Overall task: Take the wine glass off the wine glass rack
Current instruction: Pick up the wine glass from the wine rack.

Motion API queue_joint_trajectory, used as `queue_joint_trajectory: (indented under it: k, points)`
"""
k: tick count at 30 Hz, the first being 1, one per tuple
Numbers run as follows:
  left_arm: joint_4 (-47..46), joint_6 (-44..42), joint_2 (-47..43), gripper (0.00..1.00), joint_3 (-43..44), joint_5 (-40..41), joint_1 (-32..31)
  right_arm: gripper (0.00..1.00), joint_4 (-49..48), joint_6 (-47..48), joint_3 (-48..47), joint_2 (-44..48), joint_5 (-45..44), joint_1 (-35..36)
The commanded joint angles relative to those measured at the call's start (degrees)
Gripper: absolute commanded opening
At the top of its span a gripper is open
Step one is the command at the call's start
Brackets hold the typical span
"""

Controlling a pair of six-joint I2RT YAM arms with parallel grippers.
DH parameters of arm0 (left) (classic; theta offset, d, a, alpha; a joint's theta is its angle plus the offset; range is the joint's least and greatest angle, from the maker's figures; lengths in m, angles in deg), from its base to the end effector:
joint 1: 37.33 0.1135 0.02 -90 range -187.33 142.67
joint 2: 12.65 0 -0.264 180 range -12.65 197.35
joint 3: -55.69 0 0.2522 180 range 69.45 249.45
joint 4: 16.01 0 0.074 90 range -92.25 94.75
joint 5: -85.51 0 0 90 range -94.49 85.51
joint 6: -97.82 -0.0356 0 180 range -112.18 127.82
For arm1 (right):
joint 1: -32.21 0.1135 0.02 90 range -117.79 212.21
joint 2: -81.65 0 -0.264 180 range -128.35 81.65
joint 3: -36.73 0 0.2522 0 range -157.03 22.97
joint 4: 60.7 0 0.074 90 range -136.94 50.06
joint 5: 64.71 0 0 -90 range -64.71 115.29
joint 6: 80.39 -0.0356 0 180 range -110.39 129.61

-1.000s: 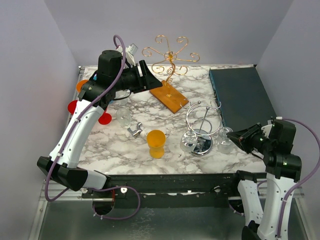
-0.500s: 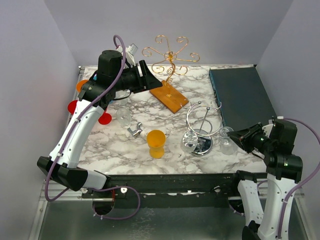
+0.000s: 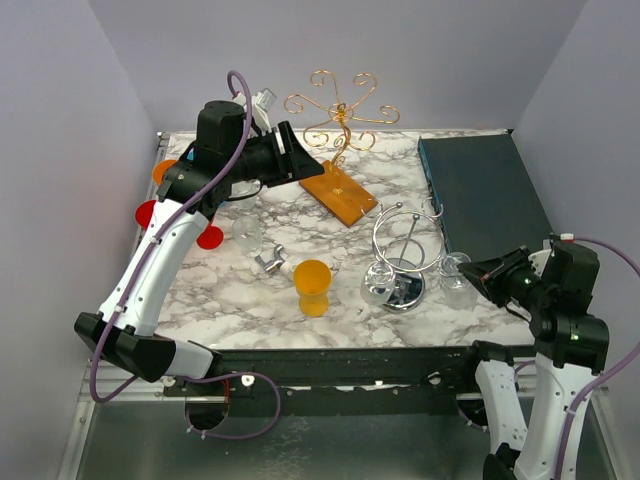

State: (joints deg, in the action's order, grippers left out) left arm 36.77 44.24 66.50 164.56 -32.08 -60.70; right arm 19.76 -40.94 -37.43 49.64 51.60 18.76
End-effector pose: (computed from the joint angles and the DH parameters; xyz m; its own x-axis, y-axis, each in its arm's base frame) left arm 0.2564 -0.1288 0.4565 -0.7303 -0.2576 -0.6327 0.3842 0.6109 -0.6922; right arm 0.0681 -0.0001 0.3570 -0.4833 0.8273 -0.2864 0.3831 0.4940 0.7805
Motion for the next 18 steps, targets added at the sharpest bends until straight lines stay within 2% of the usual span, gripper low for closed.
queue_joint_trajectory:
  k: [1,18]
  points:
    - [-0.88,0.14,-1.47,0.58,-0.23,0.86,-0.27,0.01,-0.05,0.07,-2.65,1.31,-1.03,-0.08]
    - [-0.97,0.66,-0.89,0.58,0.68,0.71,-0.27,0.01,7.77,1.06,-9.21,0.69,-8.95,-0.09]
